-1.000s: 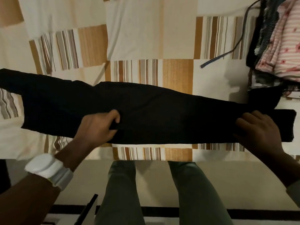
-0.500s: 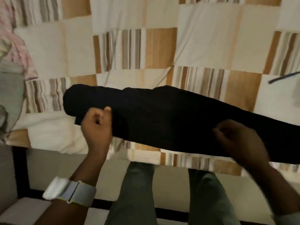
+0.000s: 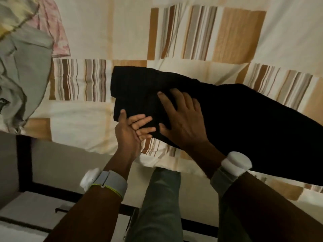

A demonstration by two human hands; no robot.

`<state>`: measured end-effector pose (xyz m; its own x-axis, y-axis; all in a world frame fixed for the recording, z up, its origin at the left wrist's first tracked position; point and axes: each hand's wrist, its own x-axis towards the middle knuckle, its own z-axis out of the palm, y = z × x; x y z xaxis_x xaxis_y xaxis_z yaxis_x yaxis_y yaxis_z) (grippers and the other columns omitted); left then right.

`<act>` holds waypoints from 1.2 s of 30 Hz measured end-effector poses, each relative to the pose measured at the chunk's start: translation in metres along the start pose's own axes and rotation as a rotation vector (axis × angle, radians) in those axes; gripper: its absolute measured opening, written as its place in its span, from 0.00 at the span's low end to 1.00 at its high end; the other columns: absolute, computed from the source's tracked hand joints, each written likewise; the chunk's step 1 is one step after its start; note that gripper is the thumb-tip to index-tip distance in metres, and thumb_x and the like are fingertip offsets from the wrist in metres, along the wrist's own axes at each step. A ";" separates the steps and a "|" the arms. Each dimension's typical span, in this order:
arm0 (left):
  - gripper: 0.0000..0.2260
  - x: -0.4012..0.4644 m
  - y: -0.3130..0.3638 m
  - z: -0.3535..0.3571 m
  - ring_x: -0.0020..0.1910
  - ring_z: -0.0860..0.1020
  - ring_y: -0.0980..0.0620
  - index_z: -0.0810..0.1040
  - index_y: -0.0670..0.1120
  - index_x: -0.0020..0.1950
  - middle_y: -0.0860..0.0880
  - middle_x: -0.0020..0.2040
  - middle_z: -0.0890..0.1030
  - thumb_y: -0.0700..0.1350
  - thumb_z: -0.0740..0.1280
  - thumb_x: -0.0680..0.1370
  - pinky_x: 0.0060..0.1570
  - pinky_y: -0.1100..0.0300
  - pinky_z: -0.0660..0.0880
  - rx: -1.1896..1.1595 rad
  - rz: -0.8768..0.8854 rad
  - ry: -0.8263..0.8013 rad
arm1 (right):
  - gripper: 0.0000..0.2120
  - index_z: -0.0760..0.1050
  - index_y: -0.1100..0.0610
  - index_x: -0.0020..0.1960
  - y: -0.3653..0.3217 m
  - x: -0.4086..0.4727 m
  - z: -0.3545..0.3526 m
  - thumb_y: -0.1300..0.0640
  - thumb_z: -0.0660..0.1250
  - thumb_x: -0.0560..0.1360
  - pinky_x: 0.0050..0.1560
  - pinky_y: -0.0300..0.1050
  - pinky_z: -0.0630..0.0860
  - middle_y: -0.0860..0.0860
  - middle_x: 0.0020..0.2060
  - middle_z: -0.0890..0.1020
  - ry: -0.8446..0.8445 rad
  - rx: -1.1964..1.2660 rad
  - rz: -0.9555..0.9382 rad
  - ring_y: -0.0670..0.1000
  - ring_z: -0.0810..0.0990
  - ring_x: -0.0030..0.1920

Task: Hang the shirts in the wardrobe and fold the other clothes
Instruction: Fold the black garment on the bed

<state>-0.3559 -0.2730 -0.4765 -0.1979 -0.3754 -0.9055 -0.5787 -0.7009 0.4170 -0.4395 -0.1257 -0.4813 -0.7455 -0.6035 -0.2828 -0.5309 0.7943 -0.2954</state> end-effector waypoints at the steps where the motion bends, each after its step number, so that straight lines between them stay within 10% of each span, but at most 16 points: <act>1: 0.32 0.000 0.000 0.000 0.34 0.86 0.44 0.81 0.39 0.56 0.40 0.50 0.87 0.64 0.49 0.85 0.26 0.59 0.79 -0.003 0.011 -0.024 | 0.37 0.67 0.50 0.77 0.003 0.004 0.000 0.40 0.69 0.71 0.62 0.58 0.71 0.58 0.70 0.73 0.037 0.005 0.009 0.62 0.73 0.67; 9: 0.28 -0.004 0.000 -0.009 0.45 0.87 0.39 0.78 0.39 0.62 0.40 0.53 0.87 0.61 0.50 0.86 0.40 0.52 0.81 0.058 0.073 -0.136 | 0.17 0.76 0.54 0.62 -0.003 0.028 -0.021 0.52 0.66 0.74 0.48 0.56 0.77 0.55 0.53 0.79 -0.013 0.031 0.054 0.60 0.78 0.52; 17: 0.42 -0.015 0.019 -0.051 0.71 0.75 0.38 0.66 0.50 0.80 0.42 0.74 0.75 0.75 0.54 0.74 0.65 0.33 0.74 -0.274 0.100 -0.352 | 0.22 0.76 0.49 0.67 -0.015 -0.006 -0.052 0.47 0.66 0.74 0.50 0.44 0.79 0.45 0.56 0.79 -0.166 0.377 -0.144 0.47 0.79 0.52; 23: 0.20 0.016 0.064 -0.055 0.58 0.85 0.50 0.80 0.45 0.66 0.49 0.58 0.86 0.48 0.76 0.76 0.59 0.45 0.82 0.570 0.482 -0.129 | 0.36 0.61 0.47 0.81 -0.014 -0.026 -0.006 0.37 0.66 0.77 0.65 0.49 0.75 0.50 0.70 0.69 -0.316 0.180 -0.139 0.51 0.69 0.66; 29: 0.10 0.049 0.062 -0.035 0.48 0.84 0.54 0.80 0.49 0.60 0.58 0.43 0.84 0.43 0.72 0.79 0.59 0.47 0.80 0.708 0.614 0.147 | 0.28 0.65 0.49 0.79 0.015 -0.030 -0.010 0.43 0.60 0.82 0.76 0.58 0.62 0.55 0.77 0.66 0.068 0.140 0.040 0.58 0.64 0.78; 36: 0.21 -0.027 0.023 0.042 0.72 0.70 0.44 0.72 0.44 0.72 0.44 0.70 0.74 0.45 0.66 0.79 0.74 0.40 0.63 1.050 1.262 0.363 | 0.31 0.58 0.54 0.83 0.103 -0.070 0.006 0.41 0.56 0.84 0.81 0.52 0.48 0.56 0.83 0.55 0.108 0.147 0.070 0.55 0.50 0.83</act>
<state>-0.3976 -0.2536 -0.4459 -0.8243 -0.5633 0.0568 -0.4816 0.7504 0.4527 -0.4396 -0.0017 -0.4973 -0.8219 -0.5296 -0.2099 -0.4173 0.8105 -0.4110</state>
